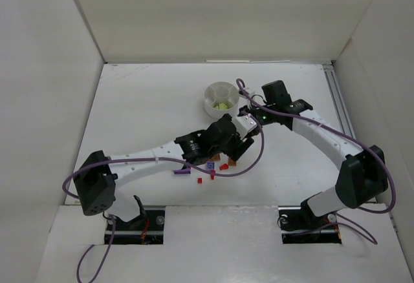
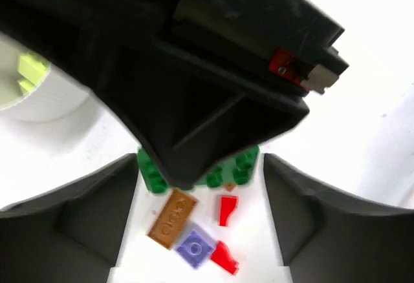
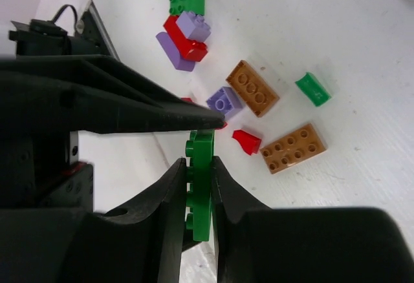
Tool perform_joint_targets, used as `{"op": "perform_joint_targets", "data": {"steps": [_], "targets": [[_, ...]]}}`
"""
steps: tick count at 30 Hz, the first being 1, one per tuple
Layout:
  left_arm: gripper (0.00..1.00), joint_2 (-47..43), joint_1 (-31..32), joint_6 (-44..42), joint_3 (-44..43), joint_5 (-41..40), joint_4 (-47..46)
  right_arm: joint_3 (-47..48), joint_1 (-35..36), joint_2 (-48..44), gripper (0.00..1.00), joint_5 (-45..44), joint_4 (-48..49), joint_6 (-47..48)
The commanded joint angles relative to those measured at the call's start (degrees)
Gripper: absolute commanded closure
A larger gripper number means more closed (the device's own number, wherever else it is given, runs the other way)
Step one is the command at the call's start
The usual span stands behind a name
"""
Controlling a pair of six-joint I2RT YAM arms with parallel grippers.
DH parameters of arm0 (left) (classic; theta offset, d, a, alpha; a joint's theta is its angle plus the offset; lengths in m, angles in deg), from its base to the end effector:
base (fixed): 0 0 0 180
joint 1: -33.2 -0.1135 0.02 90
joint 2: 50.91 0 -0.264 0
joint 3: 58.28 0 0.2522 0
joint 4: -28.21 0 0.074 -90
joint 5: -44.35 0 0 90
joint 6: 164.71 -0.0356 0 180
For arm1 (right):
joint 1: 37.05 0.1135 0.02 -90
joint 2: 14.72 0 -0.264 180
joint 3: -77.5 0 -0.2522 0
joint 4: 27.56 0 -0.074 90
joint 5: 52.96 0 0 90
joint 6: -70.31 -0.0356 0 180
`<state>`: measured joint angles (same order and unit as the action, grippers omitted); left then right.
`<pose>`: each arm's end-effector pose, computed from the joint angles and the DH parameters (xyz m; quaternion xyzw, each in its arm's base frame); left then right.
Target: Sort the legos into containers by color
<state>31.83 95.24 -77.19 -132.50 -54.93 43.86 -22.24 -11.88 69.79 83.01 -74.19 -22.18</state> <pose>0.1624 -0.2938 0.2933 0.4094 0.7310 -0.2101 0.5038 0.2684 0.1544 0.2810 -0.2988 0.8248 0.4310 0.2113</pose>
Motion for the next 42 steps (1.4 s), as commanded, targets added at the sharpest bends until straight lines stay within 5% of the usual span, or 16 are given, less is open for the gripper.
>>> {"op": "perform_joint_targets", "data": {"steps": [1, 5, 10, 16, 18, 21, 24, 31, 42], "targets": [[0.23, -3.89, 0.36, 0.64, -2.20, -1.53, -1.54, 2.58, -0.65, -1.71, 1.00, -0.36, 3.85, 1.96], [0.00, -7.41, 0.36, 1.78, 1.40, -4.68, -5.75, 2.05, -2.23, -2.24, 1.00, -0.36, 5.79, 0.81], [0.00, -12.33, 0.36, 6.25, 4.56, -6.37, -8.39, 0.82, -6.44, -2.24, 1.00, 1.57, 11.05, -1.29], [0.00, -15.77, -9.81, 21.78, 7.81, -4.71, -6.03, 0.30, -9.26, -3.56, 1.00, -5.61, 19.75, -3.94], [0.00, -16.47, -18.91, 30.02, 9.75, 0.55, -4.71, 0.30, -9.26, -5.05, 1.00, -10.53, 24.67, -4.46], [0.00, -15.86, -33.14, 36.56, 12.90, 22.37, -4.00, -1.28, -9.26, -5.58, 1.00, -17.57, 34.65, -3.77], [0.00, -15.15, -39.09, 37.11, 17.29, 31.23, -8.65, -2.60, -9.26, -3.93, 1.00, -19.61, 45.46, -2.62], [0.00, -15.68, -40.24, 36.32, 15.56, 27.56, -6.73, -3.92, -7.95, 5.29, 1.00, -16.18, 62.45, -2.35], [0.00, -8.22, -41.47, 32.98, 11.34, 26.50, -2.76, -1.20, -6.18, 16.47, 1.00, -16.71, 69.59, -4.46]]}}
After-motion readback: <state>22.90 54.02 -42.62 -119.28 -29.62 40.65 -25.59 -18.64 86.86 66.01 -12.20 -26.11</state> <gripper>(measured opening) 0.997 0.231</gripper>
